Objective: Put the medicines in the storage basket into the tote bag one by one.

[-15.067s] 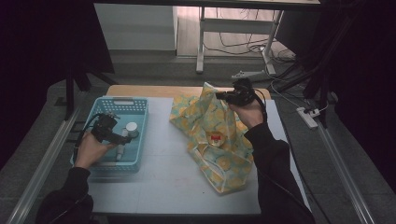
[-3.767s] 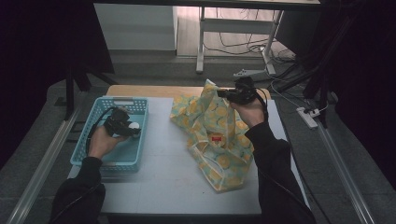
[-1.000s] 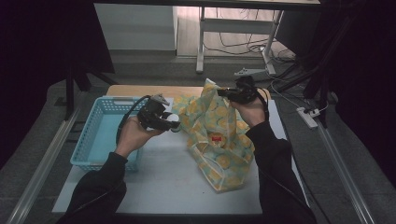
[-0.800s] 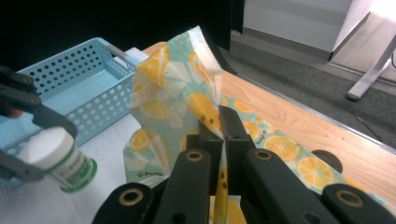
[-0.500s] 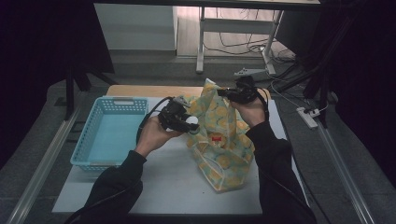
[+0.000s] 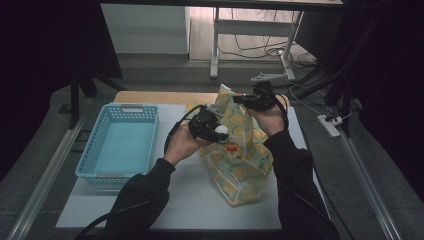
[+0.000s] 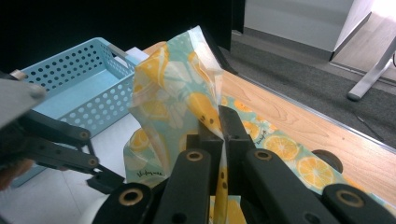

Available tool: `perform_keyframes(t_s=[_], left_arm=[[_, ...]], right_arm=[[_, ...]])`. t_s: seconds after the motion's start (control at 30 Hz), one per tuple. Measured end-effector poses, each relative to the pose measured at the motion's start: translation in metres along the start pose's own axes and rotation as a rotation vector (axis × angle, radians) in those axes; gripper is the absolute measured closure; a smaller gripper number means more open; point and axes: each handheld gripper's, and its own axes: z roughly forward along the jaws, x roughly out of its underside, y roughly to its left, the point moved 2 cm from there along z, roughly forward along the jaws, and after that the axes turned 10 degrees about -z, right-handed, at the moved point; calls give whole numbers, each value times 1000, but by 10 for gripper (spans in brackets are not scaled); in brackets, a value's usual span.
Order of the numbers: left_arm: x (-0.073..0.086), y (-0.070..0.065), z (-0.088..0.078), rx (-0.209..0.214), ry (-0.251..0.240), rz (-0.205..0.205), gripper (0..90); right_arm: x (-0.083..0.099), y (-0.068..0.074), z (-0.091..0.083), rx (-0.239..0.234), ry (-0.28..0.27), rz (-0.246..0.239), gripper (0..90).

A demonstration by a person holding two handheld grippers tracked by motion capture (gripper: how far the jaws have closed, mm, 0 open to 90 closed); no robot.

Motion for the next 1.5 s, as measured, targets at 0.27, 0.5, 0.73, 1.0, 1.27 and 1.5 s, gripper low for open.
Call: perform_keyframes(t_s=[0.27, 0.5, 0.73, 1.0, 1.27, 1.5], left_arm=[[-5, 3, 17, -12, -16, -13, 511], [-5, 9, 36, -43, -19, -23, 510], [-1, 19, 49, -90, -4, -50, 511], [7, 28, 57, -125, 34, -75, 511], [12, 29, 62, -116, 68, -74, 511], [13, 28, 61, -85, 85, -70, 511]], right_arm=[[0, 0, 1, -1, 0, 4, 899], [1, 1, 2, -2, -1, 7, 899], [2, 1, 3, -5, 2, 6, 899], [3, 3, 6, -8, 9, 5, 900], [5, 3, 8, -12, 15, 2, 899], [7, 2, 8, -11, 16, 3, 899]])
